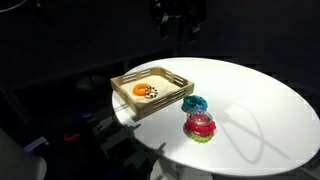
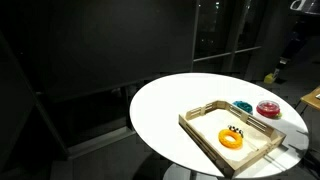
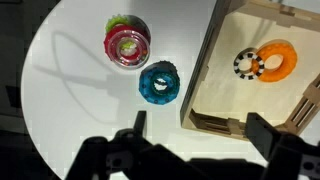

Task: Remove the circular objects from the wooden tray

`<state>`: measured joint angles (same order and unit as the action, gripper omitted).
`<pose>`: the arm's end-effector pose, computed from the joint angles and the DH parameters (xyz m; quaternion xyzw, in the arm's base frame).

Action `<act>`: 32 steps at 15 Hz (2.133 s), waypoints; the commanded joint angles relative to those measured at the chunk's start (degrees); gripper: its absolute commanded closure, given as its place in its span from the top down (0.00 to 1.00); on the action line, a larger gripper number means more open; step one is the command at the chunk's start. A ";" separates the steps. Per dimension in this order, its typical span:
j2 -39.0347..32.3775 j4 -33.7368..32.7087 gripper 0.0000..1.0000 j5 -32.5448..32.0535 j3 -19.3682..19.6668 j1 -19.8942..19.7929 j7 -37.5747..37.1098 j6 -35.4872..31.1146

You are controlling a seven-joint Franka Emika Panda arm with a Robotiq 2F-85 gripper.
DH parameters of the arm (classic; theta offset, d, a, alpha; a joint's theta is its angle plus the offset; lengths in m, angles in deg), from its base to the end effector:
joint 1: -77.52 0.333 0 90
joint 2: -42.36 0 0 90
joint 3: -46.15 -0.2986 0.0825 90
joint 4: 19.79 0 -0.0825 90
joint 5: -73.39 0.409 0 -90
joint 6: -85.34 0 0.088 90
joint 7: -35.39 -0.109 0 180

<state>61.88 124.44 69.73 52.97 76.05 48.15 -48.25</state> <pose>0.4602 -0.0670 0.3817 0.9952 0.0609 0.0745 0.0186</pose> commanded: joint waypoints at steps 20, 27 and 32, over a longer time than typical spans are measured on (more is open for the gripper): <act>-7.58 0.53 1.00 -0.90 -8.33 4.15 -3.64 -2.03; -9.90 0.73 1.00 -0.01 -9.26 5.18 -2.46 -4.38; -10.05 0.73 1.00 0.00 -9.26 5.18 -2.46 -4.38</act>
<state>51.82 125.23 69.74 43.66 81.17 45.70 -52.74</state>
